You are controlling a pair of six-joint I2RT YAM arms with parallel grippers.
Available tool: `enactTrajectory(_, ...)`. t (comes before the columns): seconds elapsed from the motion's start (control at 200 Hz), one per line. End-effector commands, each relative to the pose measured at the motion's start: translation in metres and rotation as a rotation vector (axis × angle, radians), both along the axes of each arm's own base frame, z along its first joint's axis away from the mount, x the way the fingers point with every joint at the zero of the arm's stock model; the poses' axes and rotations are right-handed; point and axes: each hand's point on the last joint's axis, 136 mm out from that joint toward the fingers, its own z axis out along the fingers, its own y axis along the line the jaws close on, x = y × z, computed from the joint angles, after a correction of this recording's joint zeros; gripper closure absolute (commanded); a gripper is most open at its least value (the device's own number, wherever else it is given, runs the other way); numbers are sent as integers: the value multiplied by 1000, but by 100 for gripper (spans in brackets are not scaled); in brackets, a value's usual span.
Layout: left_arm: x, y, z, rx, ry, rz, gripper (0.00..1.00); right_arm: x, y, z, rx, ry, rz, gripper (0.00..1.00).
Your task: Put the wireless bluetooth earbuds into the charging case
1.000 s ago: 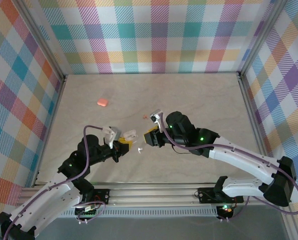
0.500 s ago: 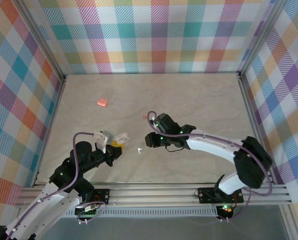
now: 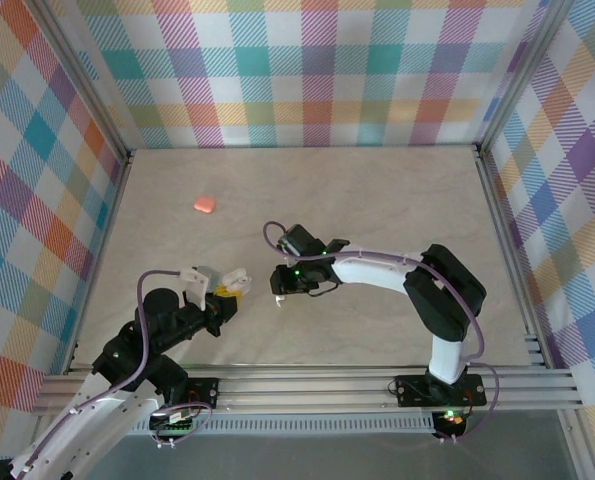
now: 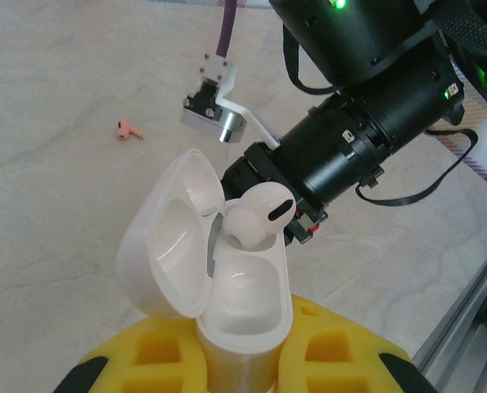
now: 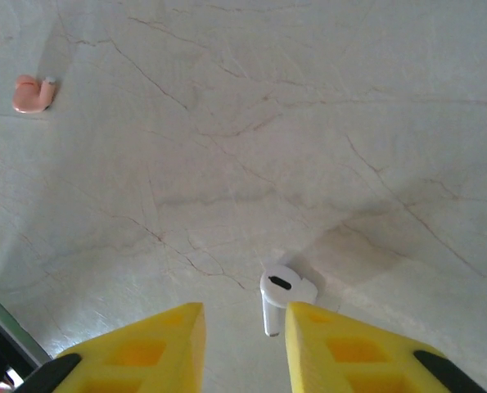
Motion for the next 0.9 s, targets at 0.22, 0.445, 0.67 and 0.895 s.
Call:
enactTrajectory(0.22, -1, 6, 8, -7, -13, 23, 100, -10, -9, -12, -125, 37, -94, 60)
enactTrajectory(0.445, -2, 6, 11, -12, -18, 22, 100, -11, -6, -21, -160, 57, -111, 58)
enactTrajectory(0.67, -4, 7, 13, -16, -21, 20, 100, -11, -3, -25, -177, 58, -115, 58)
enactTrajectory(0.895, -6, 9, 16, -12, -26, 19, 100, -14, 2, -33, -189, 69, -105, 58)
